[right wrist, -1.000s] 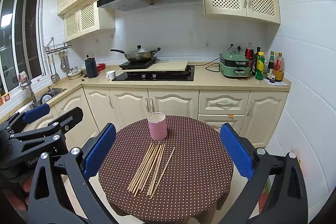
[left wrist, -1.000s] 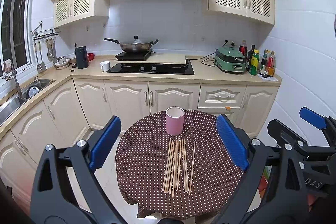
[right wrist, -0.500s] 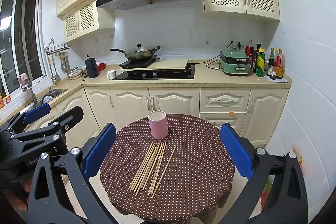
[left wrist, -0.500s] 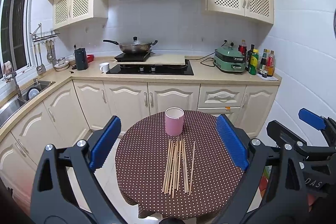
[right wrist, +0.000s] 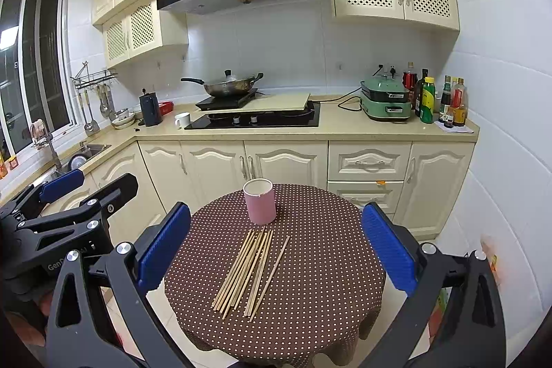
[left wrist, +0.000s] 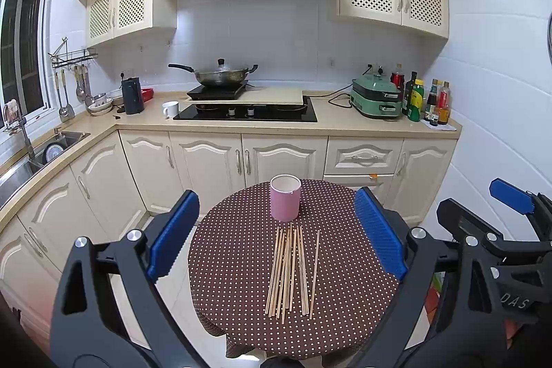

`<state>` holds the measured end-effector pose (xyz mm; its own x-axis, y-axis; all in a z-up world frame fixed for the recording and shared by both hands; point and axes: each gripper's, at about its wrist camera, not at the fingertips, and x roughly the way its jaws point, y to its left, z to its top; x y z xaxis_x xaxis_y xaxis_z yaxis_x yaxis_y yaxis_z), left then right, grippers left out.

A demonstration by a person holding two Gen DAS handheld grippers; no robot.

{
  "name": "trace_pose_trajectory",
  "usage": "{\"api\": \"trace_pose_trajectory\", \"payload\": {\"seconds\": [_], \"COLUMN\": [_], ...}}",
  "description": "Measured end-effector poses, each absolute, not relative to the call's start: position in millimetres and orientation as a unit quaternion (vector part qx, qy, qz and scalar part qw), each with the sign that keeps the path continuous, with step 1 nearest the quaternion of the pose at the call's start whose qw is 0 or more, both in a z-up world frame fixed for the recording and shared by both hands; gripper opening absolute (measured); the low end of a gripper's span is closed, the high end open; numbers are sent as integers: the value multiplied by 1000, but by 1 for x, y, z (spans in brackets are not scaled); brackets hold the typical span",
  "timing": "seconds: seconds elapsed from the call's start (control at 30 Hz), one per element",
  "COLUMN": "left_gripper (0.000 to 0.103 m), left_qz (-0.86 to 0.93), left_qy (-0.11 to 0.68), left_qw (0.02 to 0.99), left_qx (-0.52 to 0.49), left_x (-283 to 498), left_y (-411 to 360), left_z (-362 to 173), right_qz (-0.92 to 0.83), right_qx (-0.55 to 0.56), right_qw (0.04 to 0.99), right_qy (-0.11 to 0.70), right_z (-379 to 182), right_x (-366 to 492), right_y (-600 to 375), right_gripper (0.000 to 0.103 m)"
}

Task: Organize utensils

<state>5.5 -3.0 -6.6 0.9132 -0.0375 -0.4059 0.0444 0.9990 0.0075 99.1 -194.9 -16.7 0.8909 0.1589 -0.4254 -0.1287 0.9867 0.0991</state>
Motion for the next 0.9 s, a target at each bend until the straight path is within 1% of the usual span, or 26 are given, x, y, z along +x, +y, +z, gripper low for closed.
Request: {"api": "trace_pose_trajectory", "payload": {"seconds": [0.9], "left_gripper": [89], "left_qz": [-20], "left_qy": [213], "left_qw": [977], "left_qx": [10], "left_x": [8], "left_y": [-3], "left_z": [-7], "right_qz": [75], "right_qx": [27], "right_qw": [971], "right_qy": [224], "right_z": [-20], "right_x": [96], "right_y": [-192], "right_gripper": [96]}}
